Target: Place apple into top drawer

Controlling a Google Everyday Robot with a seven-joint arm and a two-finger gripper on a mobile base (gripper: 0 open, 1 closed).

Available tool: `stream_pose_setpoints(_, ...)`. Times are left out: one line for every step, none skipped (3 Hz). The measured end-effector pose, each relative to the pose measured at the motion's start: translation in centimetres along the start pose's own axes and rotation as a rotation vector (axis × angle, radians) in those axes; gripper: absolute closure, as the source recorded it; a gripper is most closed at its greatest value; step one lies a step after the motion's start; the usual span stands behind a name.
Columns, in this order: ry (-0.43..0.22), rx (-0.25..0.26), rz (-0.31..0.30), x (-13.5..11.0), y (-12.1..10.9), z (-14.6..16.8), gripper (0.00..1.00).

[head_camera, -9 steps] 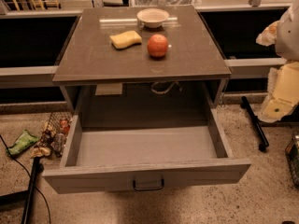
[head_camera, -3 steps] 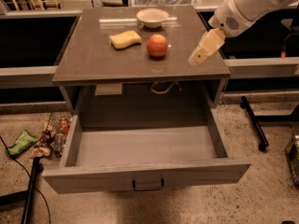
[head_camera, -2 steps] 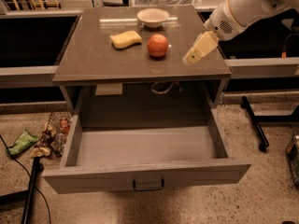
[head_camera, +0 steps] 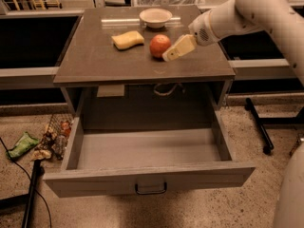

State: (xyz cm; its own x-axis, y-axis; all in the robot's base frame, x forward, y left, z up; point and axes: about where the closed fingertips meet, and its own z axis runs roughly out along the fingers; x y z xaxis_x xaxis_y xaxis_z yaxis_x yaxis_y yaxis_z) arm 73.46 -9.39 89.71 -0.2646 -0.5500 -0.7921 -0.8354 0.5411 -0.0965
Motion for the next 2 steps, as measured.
stream_pose_setpoints(-0.057, 0.022, 0.027, -1.0, -0.6, 3.1, 0.00)
stream_pose_setpoints(-0.105, 0.038, 0.067, -1.3, -1.0, 5.3, 0.00)
